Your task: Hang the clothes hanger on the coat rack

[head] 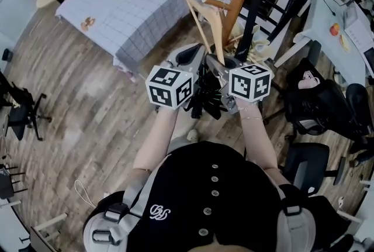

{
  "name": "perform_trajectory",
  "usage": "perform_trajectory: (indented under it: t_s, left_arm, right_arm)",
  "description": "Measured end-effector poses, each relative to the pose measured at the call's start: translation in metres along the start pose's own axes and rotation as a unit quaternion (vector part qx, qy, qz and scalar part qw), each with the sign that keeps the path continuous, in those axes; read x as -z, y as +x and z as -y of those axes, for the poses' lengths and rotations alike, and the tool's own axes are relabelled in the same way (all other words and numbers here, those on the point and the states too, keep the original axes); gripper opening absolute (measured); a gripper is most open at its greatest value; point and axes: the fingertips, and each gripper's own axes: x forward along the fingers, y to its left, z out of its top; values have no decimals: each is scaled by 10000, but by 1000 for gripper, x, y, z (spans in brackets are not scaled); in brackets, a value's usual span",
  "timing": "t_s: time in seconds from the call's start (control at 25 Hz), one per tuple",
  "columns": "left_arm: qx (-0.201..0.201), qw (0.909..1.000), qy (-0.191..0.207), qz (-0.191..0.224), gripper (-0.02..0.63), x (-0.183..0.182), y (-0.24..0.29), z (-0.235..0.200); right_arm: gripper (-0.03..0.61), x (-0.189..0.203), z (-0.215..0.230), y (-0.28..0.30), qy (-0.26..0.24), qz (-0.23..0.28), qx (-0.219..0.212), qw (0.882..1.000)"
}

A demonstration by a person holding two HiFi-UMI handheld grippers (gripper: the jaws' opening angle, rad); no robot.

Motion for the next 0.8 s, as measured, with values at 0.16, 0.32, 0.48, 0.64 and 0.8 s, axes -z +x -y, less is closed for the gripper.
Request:
perform_trajectory:
  t_s: [0.16, 0.32, 0.48, 0.64, 0.8]
  left_arm:
    - [6, 10000, 7, -49, 0, 2, 5, -2]
    - [20, 9999, 16, -142, 0, 7, 10, -6]
    - [-51, 9999, -24, -132, -1, 7, 12, -9]
    - [-36, 10000, -13, -89, 0, 9, 14, -8]
    - [-28, 9998, 91, -202, -2, 17, 16, -5]
  right_arm:
    - [-5, 4, 6, 3, 47, -75, 8, 10000]
    - [-5, 8, 12, 7, 126, -95, 38, 9999]
    - [-5, 9, 16, 11, 207, -142, 60, 9997]
    - [-5, 12, 18, 12, 226, -169, 68, 9996]
    - [-3, 18, 21, 12, 181, -256, 108, 9995]
